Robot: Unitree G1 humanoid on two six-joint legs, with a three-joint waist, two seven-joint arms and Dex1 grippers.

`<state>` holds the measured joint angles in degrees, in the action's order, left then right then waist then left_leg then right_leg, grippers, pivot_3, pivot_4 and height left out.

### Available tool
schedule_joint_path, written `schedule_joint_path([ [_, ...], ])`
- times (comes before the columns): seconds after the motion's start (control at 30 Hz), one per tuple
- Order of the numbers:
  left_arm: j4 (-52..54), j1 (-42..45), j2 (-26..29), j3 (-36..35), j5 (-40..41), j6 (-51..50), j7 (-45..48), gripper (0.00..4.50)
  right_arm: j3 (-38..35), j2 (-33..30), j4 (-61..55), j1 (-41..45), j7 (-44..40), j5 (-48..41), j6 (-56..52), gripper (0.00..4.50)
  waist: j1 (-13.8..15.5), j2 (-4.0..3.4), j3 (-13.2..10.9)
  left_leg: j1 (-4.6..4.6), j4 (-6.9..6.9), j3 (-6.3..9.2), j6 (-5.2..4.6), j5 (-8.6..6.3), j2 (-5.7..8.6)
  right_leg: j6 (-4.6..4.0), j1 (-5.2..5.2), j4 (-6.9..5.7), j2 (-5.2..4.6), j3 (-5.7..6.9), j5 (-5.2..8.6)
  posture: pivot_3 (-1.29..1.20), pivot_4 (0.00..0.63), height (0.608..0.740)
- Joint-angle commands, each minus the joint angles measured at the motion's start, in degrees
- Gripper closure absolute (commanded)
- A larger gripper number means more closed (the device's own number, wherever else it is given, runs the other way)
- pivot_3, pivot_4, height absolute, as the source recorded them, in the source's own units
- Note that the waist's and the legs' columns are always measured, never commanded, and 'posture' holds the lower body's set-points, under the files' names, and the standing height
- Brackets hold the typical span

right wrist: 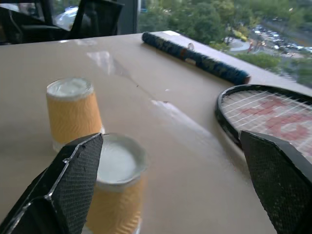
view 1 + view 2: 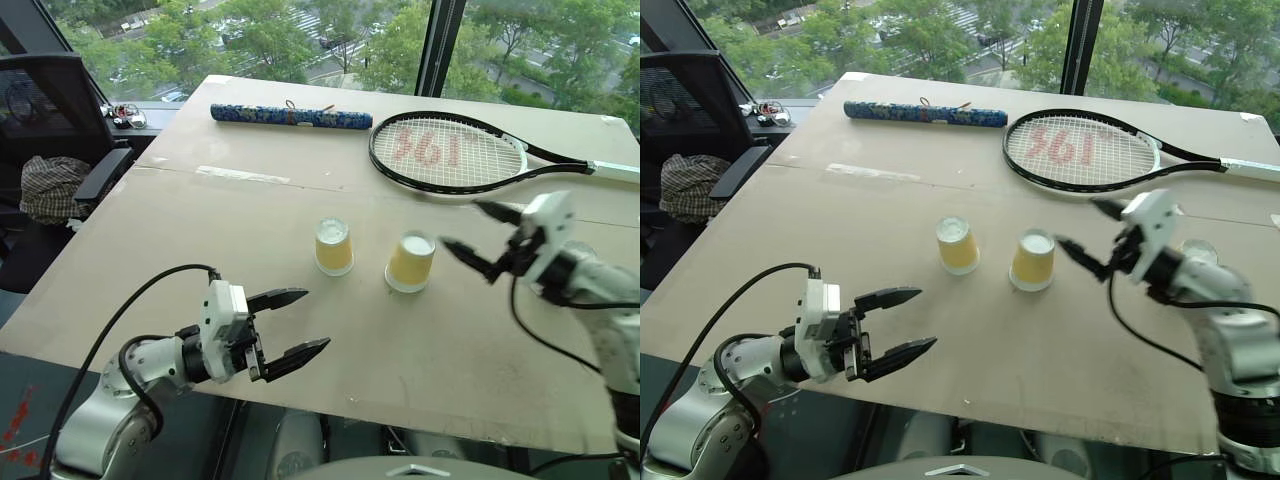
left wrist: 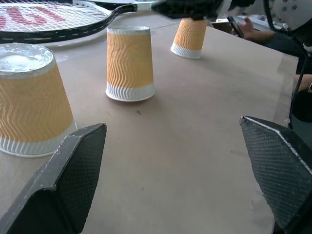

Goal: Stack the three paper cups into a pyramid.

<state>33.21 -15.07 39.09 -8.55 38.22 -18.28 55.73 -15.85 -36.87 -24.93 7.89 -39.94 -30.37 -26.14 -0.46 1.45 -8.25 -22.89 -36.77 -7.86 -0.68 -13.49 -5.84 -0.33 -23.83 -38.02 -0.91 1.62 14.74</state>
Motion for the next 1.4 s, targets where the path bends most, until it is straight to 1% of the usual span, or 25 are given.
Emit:
schedule_joint_path([
  [0.03, 1.7, 1.3, 0.3, -0.3, 1.4, 0.4, 0.9, 0.0, -6.7, -2.9, 2.5, -3.0, 4.9, 4.8, 0.2, 0.09, -0.1, 0.0, 0.0, 0.0, 0.0, 0.0, 0.0, 0.0, 0.0, 0.0, 0.0, 0.0, -0.01, 0.0, 0.0, 0.0, 0.15, 0.74],
  [0.1, 1.5, 1.9, 0.3, 0.3, 1.6, 0.2, 1.5, 0.0, -8.0, -3.9, 6.1, -5.3, 7.6, 8.6, 0.6, 0.09, -0.1, 0.01, 0.0, 0.02, 0.0, 0.01, 0.0, 0.0, 0.01, 0.0, 0.01, 0.0, -0.01, 0.0, 0.0, 0.0, 0.15, 0.74],
  [0.23, 1.3, 2.6, 0.6, 0.6, 2.0, 0.1, 3.1, 0.0, -8.8, -2.6, 8.6, -7.8, 11.6, 11.2, 0.0, 0.09, -0.5, -0.05, 0.0, 0.02, 0.0, -0.01, 0.0, 0.0, 0.03, 0.01, 0.0, -0.02, 0.02, -0.06, 0.0, 0.0, 0.15, 0.74],
  [0.47, 1.5, 3.9, 0.7, -0.1, 5.7, -0.2, 6.4, 0.0, -10.8, 0.3, 5.6, -9.4, 15.7, 8.8, -6.3, 0.09, -0.4, -0.1, 0.0, 0.06, 0.01, 0.02, 0.0, 0.0, 0.0, 0.16, 0.0, -0.05, 0.08, -0.07, 0.08, 0.0, 0.15, 0.74],
  [0.57, 1.1, 4.3, 0.8, 0.0, 5.7, 0.0, 7.1, 0.0, -12.8, 1.8, 5.8, -9.2, 17.6, 6.5, -10.4, 0.09, -0.3, -0.1, 0.0, 0.04, 0.01, 0.03, 0.0, 0.0, 0.01, 0.15, 0.0, -0.04, 0.06, -0.06, 0.08, 0.0, 0.15, 0.74],
  [0.7, 1.1, 4.6, 0.7, 0.3, 5.5, -0.1, 7.0, 0.0, -13.8, 2.4, 6.3, -9.3, 18.3, 5.8, -11.8, 0.09, -0.3, -0.1, 0.0, 0.03, 0.01, 0.03, 0.0, 0.0, 0.03, 0.12, 0.0, -0.03, 0.06, -0.06, 0.06, 0.0, 0.15, 0.74],
  [0.8, 1.3, 4.8, 0.6, 0.6, 5.4, -0.2, 6.8, 0.0, -13.8, 2.0, 6.6, -9.6, 17.6, 5.6, -11.7, 0.87, -0.3, -0.11, 0.0, 0.04, 0.01, 0.03, 0.0, 0.0, 0.03, 0.13, 0.0, -0.03, 0.06, -0.07, 0.07, 0.0, 0.15, 0.74],
  [0.87, 1.3, 4.7, 0.7, 0.6, 5.4, -0.3, 6.7, 0.0, -14.0, 1.9, 6.2, -9.8, 16.2, 4.8, -10.7, 1.87, -0.3, -0.1, 0.0, 0.04, 0.01, 0.03, 0.0, 0.0, 0.03, 0.13, 0.0, -0.03, 0.06, -0.07, 0.07, 0.0, 0.15, 0.74],
  [0.9, 1.2, 4.6, 0.7, 0.5, 5.4, -0.5, 6.6, 0.0, -14.2, 1.7, 5.5, -9.9, 14.8, 3.6, -10.4, 2.23, -0.3, -0.1, 0.0, 0.04, 0.01, 0.03, 0.0, 0.0, 0.03, 0.14, 0.0, -0.03, 0.06, -0.07, 0.07, 0.0, 0.15, 0.74],
  [0.93, 1.1, 4.5, 0.7, 0.4, 5.4, -0.6, 6.6, 0.0, -14.4, 1.6, 4.4, -10.1, 13.1, 2.0, -10.4, 2.39, -0.3, -0.1, 0.0, 0.04, 0.02, 0.03, 0.0, 0.0, 0.03, 0.15, 0.0, -0.03, 0.07, -0.07, 0.08, 0.0, 0.15, 0.74],
  [1.07, 0.3, 3.8, 0.8, -0.2, 5.3, -0.8, 6.6, 0.0, -13.9, 0.9, -1.4, -10.5, 5.9, -7.0, -12.3, 2.39, -0.4, -0.15, 0.0, 0.05, 0.03, 0.03, 0.0, 0.0, 0.02, 0.19, 0.0, -0.03, 0.08, -0.07, 0.1, 0.0, 0.15, 0.74],
  [1.17, 0.2, 3.3, 0.9, -0.4, 5.1, -0.9, 6.7, 0.0, -8.7, -0.2, -6.6, -10.0, 0.4, -11.3, -12.7, 2.39, -0.3, -0.14, 0.0, 0.05, 0.03, 0.05, 0.0, 0.0, 0.0, 0.2, 0.0, -0.03, 0.09, -0.07, 0.11, 0.0, 0.15, 0.74],
  [1.3, 0.5, 3.3, 1.0, -0.5, 5.0, -1.1, 6.3, 0.0, -1.3, -0.1, -8.8, -7.6, 0.1, -10.3, -11.7, 2.39, -0.3, -0.14, 0.0, 0.04, 0.03, 0.07, 0.0, 0.0, -0.01, 0.21, 0.0, -0.02, 0.06, -0.04, 0.12, 0.0, 0.15, 0.74],
  [1.4, 1.1, 2.8, 1.1, -1.1, 5.1, -1.1, 6.0, 0.0, 4.0, -1.6, -8.3, -6.3, -0.9, -6.2, -9.7, 2.39, -0.2, -0.13, 0.0, 0.02, 0.02, 0.07, 0.0, 0.0, 0.02, 0.19, 0.0, -0.01, 0.03, -0.03, 0.12, 0.0, 0.15, 0.74],
])
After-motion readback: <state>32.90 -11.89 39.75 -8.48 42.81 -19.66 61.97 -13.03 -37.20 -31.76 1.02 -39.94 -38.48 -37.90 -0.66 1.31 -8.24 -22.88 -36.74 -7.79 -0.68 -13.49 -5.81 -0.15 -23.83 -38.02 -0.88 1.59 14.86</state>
